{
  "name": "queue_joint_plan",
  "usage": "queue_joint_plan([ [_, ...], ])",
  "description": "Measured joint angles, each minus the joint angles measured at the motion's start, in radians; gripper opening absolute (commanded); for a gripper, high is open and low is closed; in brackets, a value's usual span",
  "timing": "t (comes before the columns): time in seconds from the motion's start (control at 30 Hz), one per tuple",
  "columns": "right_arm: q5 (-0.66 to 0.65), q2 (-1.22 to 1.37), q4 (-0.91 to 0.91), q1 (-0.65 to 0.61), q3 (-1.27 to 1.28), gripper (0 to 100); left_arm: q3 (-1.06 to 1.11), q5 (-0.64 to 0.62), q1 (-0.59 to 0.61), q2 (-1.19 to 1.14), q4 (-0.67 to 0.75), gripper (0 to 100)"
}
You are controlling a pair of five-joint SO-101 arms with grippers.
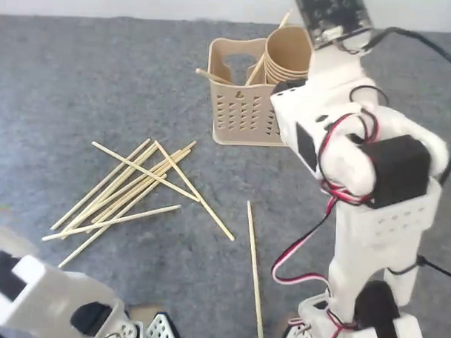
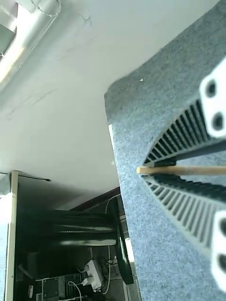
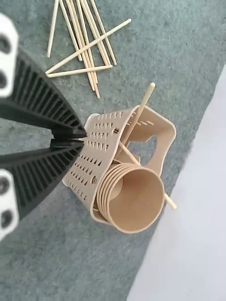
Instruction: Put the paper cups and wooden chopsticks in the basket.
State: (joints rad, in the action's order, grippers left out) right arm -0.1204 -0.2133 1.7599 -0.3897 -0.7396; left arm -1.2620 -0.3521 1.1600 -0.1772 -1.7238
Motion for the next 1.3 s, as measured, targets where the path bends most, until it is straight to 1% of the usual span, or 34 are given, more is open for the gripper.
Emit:
queue_joint_plan([
  [0.1,0.000,-0.002,0.000,-0.005,0.104,0.9,0.000,0.000,0.000,0.000,0.000,1],
  [0.23,0.000,-0.028,0.000,-0.005,0.350,1.3,0.000,0.000,0.000,0.000,0.000,1],
  [0.37,0.011,-0.078,0.000,-0.068,0.643,1.3,0.000,0.000,0.000,0.000,0.000,1],
  [0.53,0.103,-0.152,-0.048,-0.167,0.950,1.4,0.000,0.000,0.000,0.000,0.000,1],
  [0.73,0.137,-0.195,-0.255,-0.206,1.231,10.6,0.000,0.000,0.002,0.000,0.000,1],
  [0.97,0.143,-0.195,-0.600,-0.206,1.545,10.8,0.000,0.032,-0.011,0.002,0.000,1],
  [1.03,0.153,-0.195,-0.712,-0.206,1.614,11.1,0.000,0.043,-0.041,0.018,0.000,1],
  [1.13,0.227,-0.195,-0.865,-0.206,1.695,11.2,0.000,0.080,-0.112,0.084,0.000,1],
  [1.2,0.275,-0.195,-0.933,-0.206,1.735,11.1,0.000,0.121,-0.175,0.155,0.000,1],
  [1.3,0.321,-0.195,-0.987,-0.206,1.772,10.9,0.000,0.163,-0.272,0.275,0.000,1],
])
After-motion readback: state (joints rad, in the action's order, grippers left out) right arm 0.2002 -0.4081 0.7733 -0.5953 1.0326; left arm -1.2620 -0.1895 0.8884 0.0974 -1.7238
